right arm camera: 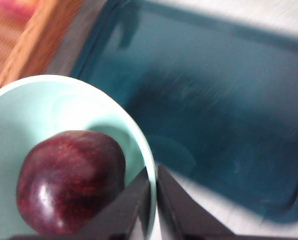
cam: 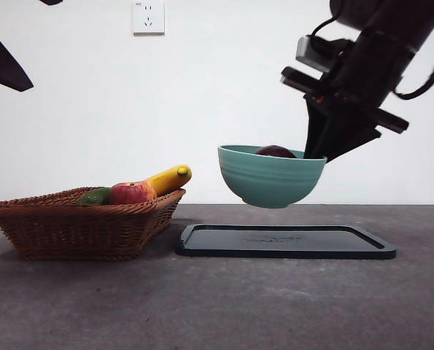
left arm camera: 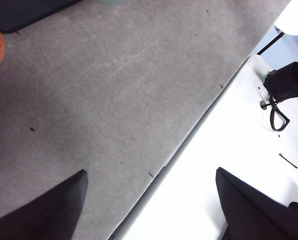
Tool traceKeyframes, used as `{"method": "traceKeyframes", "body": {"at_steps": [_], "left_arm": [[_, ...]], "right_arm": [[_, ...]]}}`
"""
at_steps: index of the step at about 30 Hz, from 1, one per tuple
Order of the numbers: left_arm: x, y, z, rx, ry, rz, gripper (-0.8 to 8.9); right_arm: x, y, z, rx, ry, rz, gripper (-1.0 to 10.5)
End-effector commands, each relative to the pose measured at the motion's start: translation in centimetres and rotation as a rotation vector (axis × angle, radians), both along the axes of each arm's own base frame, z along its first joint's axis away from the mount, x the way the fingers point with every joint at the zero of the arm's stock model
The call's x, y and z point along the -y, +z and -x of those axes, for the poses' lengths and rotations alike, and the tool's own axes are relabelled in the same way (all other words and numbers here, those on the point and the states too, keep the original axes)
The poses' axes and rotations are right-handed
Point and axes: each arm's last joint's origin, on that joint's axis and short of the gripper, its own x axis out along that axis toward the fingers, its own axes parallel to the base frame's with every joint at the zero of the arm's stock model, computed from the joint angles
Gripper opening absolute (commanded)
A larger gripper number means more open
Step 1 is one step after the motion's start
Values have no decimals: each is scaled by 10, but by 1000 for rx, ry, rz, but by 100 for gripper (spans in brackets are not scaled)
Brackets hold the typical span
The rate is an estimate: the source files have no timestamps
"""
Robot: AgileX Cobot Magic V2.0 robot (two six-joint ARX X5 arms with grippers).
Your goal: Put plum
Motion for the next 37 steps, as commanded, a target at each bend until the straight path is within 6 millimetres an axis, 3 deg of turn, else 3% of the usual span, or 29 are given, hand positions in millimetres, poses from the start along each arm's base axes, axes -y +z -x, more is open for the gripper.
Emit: {"method": "traceKeyframes", "body": {"at_steps": [1, 8, 15, 21, 30, 37], "left_arm": [[1, 2, -1, 10, -11, 7, 404], [1, 2, -1, 8, -11, 6, 404], [1, 2, -1, 6, -11, 5, 404], [1, 2, -1, 5, -11, 5, 404], [1, 2, -1, 6, -11, 5, 404], [1, 2, -1, 7, -11, 5, 404]], "right_arm": [[-3, 2, -22, 20, 0, 4, 10], [-2, -9, -61, 4, -36, 12, 10], [-4, -31, -81, -40, -48, 28, 10], [-6, -49, -86, -83, -48, 44, 10], [-5, -52, -86, -101, -49, 52, 16], [-5, -46, -86, -96, -49, 49, 190]]}}
